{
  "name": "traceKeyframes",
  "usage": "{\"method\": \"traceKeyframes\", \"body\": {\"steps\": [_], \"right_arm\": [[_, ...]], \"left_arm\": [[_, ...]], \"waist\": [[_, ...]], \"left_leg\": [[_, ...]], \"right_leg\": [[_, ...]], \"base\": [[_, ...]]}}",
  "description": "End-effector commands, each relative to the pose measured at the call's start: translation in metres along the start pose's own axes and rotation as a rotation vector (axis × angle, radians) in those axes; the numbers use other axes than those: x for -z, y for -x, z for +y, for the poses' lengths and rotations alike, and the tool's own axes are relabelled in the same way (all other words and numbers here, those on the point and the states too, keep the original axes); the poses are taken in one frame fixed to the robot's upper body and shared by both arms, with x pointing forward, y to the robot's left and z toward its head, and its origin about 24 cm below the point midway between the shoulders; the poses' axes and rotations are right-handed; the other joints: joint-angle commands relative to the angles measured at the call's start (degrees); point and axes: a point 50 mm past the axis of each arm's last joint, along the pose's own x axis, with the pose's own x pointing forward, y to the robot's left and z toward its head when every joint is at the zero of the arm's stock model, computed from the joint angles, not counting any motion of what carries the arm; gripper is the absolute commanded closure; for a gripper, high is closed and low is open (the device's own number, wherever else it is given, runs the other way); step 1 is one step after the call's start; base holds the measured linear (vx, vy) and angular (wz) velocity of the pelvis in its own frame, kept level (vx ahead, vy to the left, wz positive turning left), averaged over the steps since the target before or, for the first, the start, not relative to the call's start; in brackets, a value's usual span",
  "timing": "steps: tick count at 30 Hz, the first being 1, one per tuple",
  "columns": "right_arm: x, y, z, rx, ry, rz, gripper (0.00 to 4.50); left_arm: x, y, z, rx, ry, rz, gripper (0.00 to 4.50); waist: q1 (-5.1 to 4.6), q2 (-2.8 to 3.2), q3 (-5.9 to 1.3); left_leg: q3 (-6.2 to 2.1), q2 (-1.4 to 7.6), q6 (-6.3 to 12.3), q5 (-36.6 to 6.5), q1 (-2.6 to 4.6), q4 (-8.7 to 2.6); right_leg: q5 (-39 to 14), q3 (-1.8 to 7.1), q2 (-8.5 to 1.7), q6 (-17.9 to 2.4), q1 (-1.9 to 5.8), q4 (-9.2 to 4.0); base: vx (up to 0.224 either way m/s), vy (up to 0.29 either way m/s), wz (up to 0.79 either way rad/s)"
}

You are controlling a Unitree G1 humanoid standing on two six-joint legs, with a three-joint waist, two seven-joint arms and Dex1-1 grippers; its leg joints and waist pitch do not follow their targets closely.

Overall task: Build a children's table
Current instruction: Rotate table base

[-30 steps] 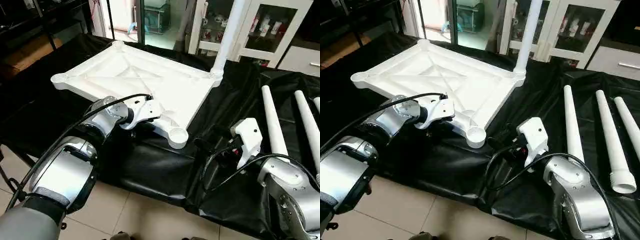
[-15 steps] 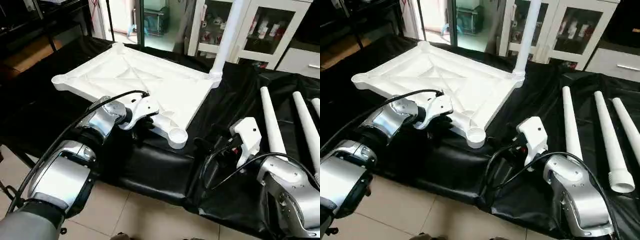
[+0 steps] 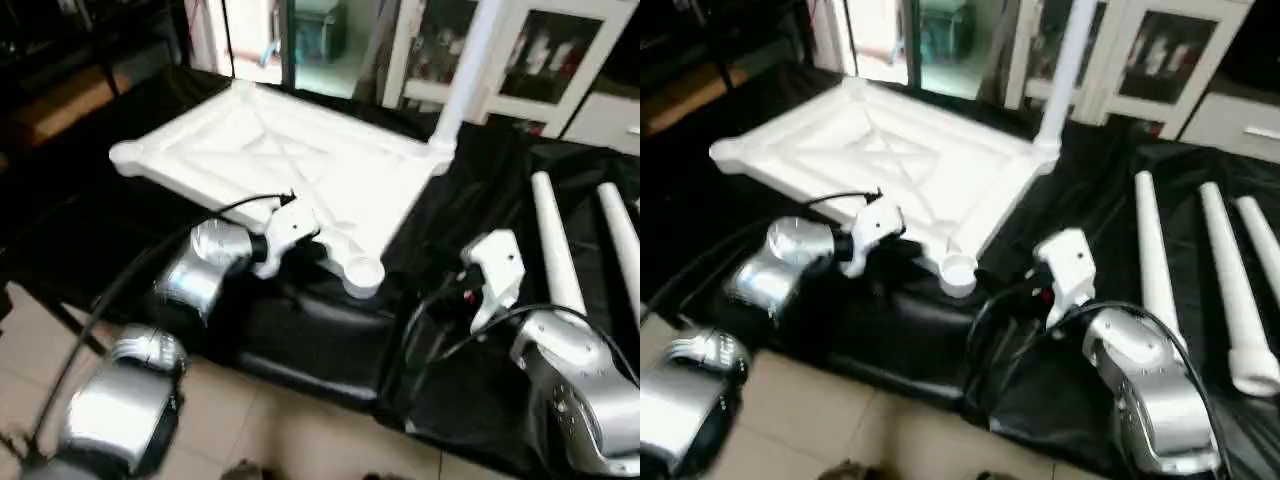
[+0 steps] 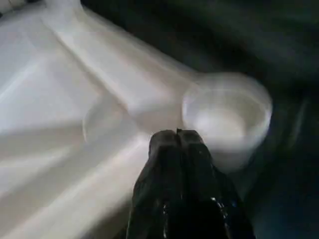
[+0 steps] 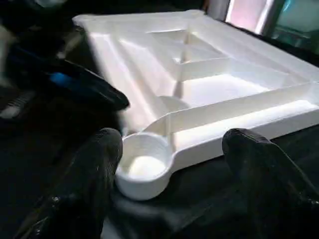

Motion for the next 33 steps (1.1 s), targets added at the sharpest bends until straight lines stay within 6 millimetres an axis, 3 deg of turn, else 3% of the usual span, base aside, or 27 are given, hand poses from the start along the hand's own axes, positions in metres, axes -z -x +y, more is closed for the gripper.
{"method": "traceKeyframes", "body": {"steps": [1, 2, 3, 5, 6, 8, 9, 10, 12, 13, 14, 15, 17, 18, 19, 20, 22, 24, 25, 26, 27, 28, 29, 30, 31, 32, 33], "right_arm": [[-0.009, 0.006, -0.006, 0.063, 0.003, -0.047, 0.94], [-0.01, 0.007, -0.008, 0.097, 0.001, -0.055, 0.94], [-0.01, 0.007, -0.009, 0.121, -0.001, -0.06, 0.94], [-0.01, 0.009, -0.012, 0.231, -0.001, -0.062, 0.94], [-0.005, 0.009, -0.014, 0.325, -0.003, -0.025, 0.94], [-0.003, 0.009, -0.014, 0.371, -0.004, 0.0, 0.94], [-0.002, 0.009, -0.01, 0.397, 0.037, 0.01, 0.94], [-0.002, 0.009, -0.007, 0.388, 0.049, 0.004, 0.94], [0.0, 0.008, -0.001, 0.388, 0.033, -0.01, 0.94], [0.002, 0.007, 0.001, 0.398, 0.004, -0.02, 0.94], [0.005, 0.006, 0.003, 0.407, -0.015, -0.021, 0.94], [0.012, 0.005, 0.006, 0.418, -0.046, -0.017, 0.94], [0.013, 0.005, 0.007, 0.424, -0.065, -0.024, 0.94], [0.015, 0.005, 0.006, 0.422, -0.083, -0.034, 0.94], [0.015, 0.004, 0.006, 0.42, -0.094, -0.041, 0.94], [0.015, 0.003, 0.005, 0.414, -0.1, -0.047, 0.94], [0.014, -0.001, 0.006, 0.385, -0.1, -0.053, 0.94], [0.011, -0.005, 0.008, 0.361, -0.102, -0.066, 0.94], [0.01, -0.006, 0.008, 0.358, -0.103, -0.069, 0.94], [0.009, -0.007, 0.008, 0.359, -0.104, -0.071, 0.94], [0.01, -0.008, 0.008, 0.361, -0.108, -0.071, 0.94], [0.01, -0.008, 0.008, 0.362, -0.109, -0.07, 0.94], [0.011, -0.008, 0.008, 0.358, -0.107, -0.068, 0.94], [0.011, -0.009, 0.008, 0.356, -0.106, -0.068, 0.94], [0.012, -0.009, 0.009, 0.353, -0.108, -0.068, 0.94], [0.012, -0.009, 0.009, 0.352, -0.108, -0.068, 0.94], [0.012, -0.009, 0.009, 0.348, -0.109, -0.068, 0.94]], "left_arm": [[-0.036, 0.01, 0.012, -0.091, 0.003, -0.179, 4.17], [-0.04, 0.014, 0.013, -0.136, 0.026, -0.211, 4.05], [-0.042, 0.017, 0.013, -0.166, 0.041, -0.228, 3.95], [-0.042, 0.025, 0.014, -0.349, 0.028, -0.265, 3.85], [-0.035, 0.033, 0.01, -0.528, 0.073, -0.291, 3.78], [-0.03, 0.038, 0.007, -0.617, 0.113, -0.296, 3.78], [-0.019, 0.05, -0.004, -0.732, 0.142, -0.291, 3.78], [-0.014, 0.053, -0.008, -0.754, 0.153, -0.276, 3.78], [0.003, 0.064, -0.022, -0.816, 0.182, -0.247, 3.78], [0.014, 0.07, -0.032, -0.845, 0.224, -0.228, 3.78], [0.023, 0.074, -0.04, -0.875, 0.26, -0.201, 3.78], [0.032, 0.08, -0.054, -0.913, 0.266, -0.176, 3.78], [0.032, 0.08, -0.057, -0.926, 0.28, -0.18, 3.78], [0.031, 0.079, -0.059, -0.936, 0.267, -0.172, 3.78], [0.03, 0.079, -0.06, -0.943, 0.259, -0.164, 3.78], [0.029, 0.078, -0.061, -0.945, 0.255, -0.168, 3.78], [0.026, 0.076, -0.061, -0.938, 0.239, -0.18, 3.78], [0.023, 0.074, -0.062, -0.937, 0.248, -0.194, 3.78], [0.022, 0.074, -0.062, -0.941, 0.245, -0.196, 3.78], [0.021, 0.074, -0.062, -0.94, 0.247, -0.197, 3.78], [0.019, 0.073, -0.062, -0.941, 0.237, -0.193, 3.78], [0.019, 0.072, -0.062, -0.941, 0.233, -0.194, 3.78], [0.017, 0.072, -0.061, -0.938, 0.237, -0.197, 3.78], [0.016, 0.071, -0.061, -0.937, 0.233, -0.199, 3.78], [0.014, 0.071, -0.06, -0.929, 0.23, -0.201, 3.78], [0.013, 0.071, -0.06, -0.924, 0.228, -0.2, 3.78], [0.013, 0.072, -0.06, -0.923, 0.213, -0.189, 3.78]], "waist": [[-0.14, 0.78, -5.15], [-0.04, 1.05, -5.37], [-0.13, 0.78, -5.14], [-0.43, 1.31, -5.05], [-0.69, 0.98, -4.96], [-1.11, 0.92, -4.94], [-1.28, 0.9, -4.72], [-1.47, 0.36, -4.44], [-1.5, 0.97, -4.49], [-1.77, 0.06, -4.41], [-1.98, 0.33, -4.3], [-2.08, -0.74, -4.19], [-2.37, -0.28, -4.02], [-2.28, -0.83, -4.15], [-2.07, -1.66, -4.07], [-2.0, -1.45, -3.89], [-2.22, -1.71, -3.61], [-2.41, -2.09, -3.6], [-2.62, -2.11, -3.36], [-2.99, -1.52, -3.58], [-4.37, -1.56, -2.43], [-4.1, -1.18, -2.02], [-3.34, -0.82, -1.58], [-2.36, -0.19, -0.96], [-0.23, -0.92, 0.01], [1.08, -0.21, -0.74], [-0.02, -4.51, -2.31]], "left_leg": [[-1.08, 3.45, 3.16, -7.2, 0.82, -3.49], [-1.06, 3.29, 3.69, -6.48, 0.78, -3.25], [-0.96, 3.18, 4.54, -5.98, 0.57, -3.17], [-0.96, 3.19, 5.08, -7.05, 0.44, -3.12], [-0.85, 3.05, 5.29, -7.2, 0.28, -3.13], [-0.74, 3.0, 5.06, -7.89, 0.25, -3.2], [-0.59, 2.78, 4.26, -11.14, 0.55, -3.24], [-0.52, 2.66, 3.48, -12.99, 0.47, -3.5], [-0.78, 2.82, 2.72, -14.34, 0.78, -3.66], [-0.96, 2.96, 2.44, -15.34, 0.58, -3.91], [-1.14, 3.1, 2.19, -15.68, 0.34, -4.13], [-1.13, 3.04, 1.98, -17.57, 0.7, -4.06], [-1.04, 2.92, 1.58, -19.21, 0.96, -4.14], [-1.15, 2.93, 1.09, -20.2, 1.2, -4.2], [-0.97, 3.1, 0.93, -21.46, 1.82, -4.15], [-1.11, 3.12, 0.74, -22.29, 1.81, -4.3], [-1.59, 3.14, -0.31, -24.48, 1.25, -4.89], [-1.71, 2.93, -0.93, -26.79, 1.37, -4.85], [-1.96, 2.82, -1.52, -30.79, 1.94, -4.9], [-0.61, 3.11, -3.2, -33.54, 4.87, -3.58], [-0.08, 3.63, -3.36, -42.55, 10.76, -1.91], [-0.49, 5.38, -3.08, -46.42, 10.65, -3.28], [-0.87, 9.96, -2.98, -53.49, 7.43, -9.09], [0.33, 11.78, -3.24, -58.04, 6.05, -11.62], [1.01, 10.39, -1.31, -63.24, 2.22, -13.71], [2.14, 9.54, 0.76, -61.9, 2.68, -12.28], [3.08, 1.98, 0.23, -42.05, 7.63, 0.62]], "right_leg": [[3.35, 2.34, -4.78, -16.09, 3.24, -1.58], [4.56, 2.27, -4.8, -16.51, 3.33, -1.51], [5.1, 2.2, -4.83, -16.9, 3.4, -1.6], [1.56, 2.13, -4.72, -15.91, 3.55, -1.93], [0.44, 2.12, -4.6, -15.38, 3.66, -2.17], [-4.52, 2.1, -4.48, -14.18, 3.78, -2.59], [-13.67, 2.14, -4.34, -11.54, 3.26, -3.59], [-19.23, 2.08, -4.15, -9.02, 3.0, -4.41], [-21.8, 2.17, -4.09, -7.43, 2.64, -4.48], [-23.58, 2.11, -4.24, -6.22, 2.65, -4.57], [-24.28, 2.11, -4.49, -6.06, 2.69, -4.54], [-28.53, 2.1, -4.49, -4.19, 1.99, -4.9], [-29.85, 2.16, -4.0, -3.14, 1.36, -5.45], [-29.45, 2.11, -3.76, -2.23, 1.22, -5.37], [-28.59, 2.18, -3.58, -1.74, 0.57, -5.7], [-28.31, 2.21, -3.6, -1.8, 0.54, -5.56], [-28.22, 1.97, -3.66, -0.97, 1.03, -5.51], [-29.63, 2.03, -3.8, -0.2, 1.09, -5.39], [-34.17, 1.83, -3.91, 0.73, 1.05, -5.62], [-37.43, 2.48, -2.23, 1.79, -0.99, -6.99], [-37.27, -1.69, 1.72, 2.07, -4.19, -7.42], [-34.92, -2.81, 1.56, 1.45, -3.71, -5.84], [-27.12, -3.52, -0.14, 0.27, 0.17, 2.77], [-22.22, -4.01, -0.93, -0.92, 1.76, 7.91], [-17.26, -4.26, -1.97, -0.39, 5.26, 11.22], [-17.97, -2.61, -2.37, 0.42, 6.29, 11.25], [-53.46, 3.47, -5.19, 4.95, 2.9, -3.2]], "base": [[0.0, 0.0, 0.0], [0.0, 0.0, 0.0], [0.0, 0.0, 0.0], [0.0, 0.0, 0.0], [0.0, 0.0, 0.0], [0.0, 0.0, 0.0], [0.0, 0.0, 0.0], [0.0, 0.0, 0.0], [0.0, 0.0, 0.0], [0.0, 0.0, 0.0], [0.0, 0.0, 0.0], [0.0, 0.0, 0.0], [0.0, 0.0, 0.0], [0.0, 0.0, 0.0], [0.0, 0.0, 0.0], [0.0, 0.0, 0.0], [0.0, 0.0, 0.0], [0.0, 0.0, 0.0], [0.0, 0.0, 0.0], [0.0, 0.0, 0.0], [-0.041, -0.008, -0.33], [-0.012, 0.001, -0.74], [-0.012, 0.001, -0.74], [0.006, 0.002, -0.82], [-0.013, -0.074, -0.46], [-0.013, -0.074, -0.46], [0.077, -0.168, -0.26]]}}
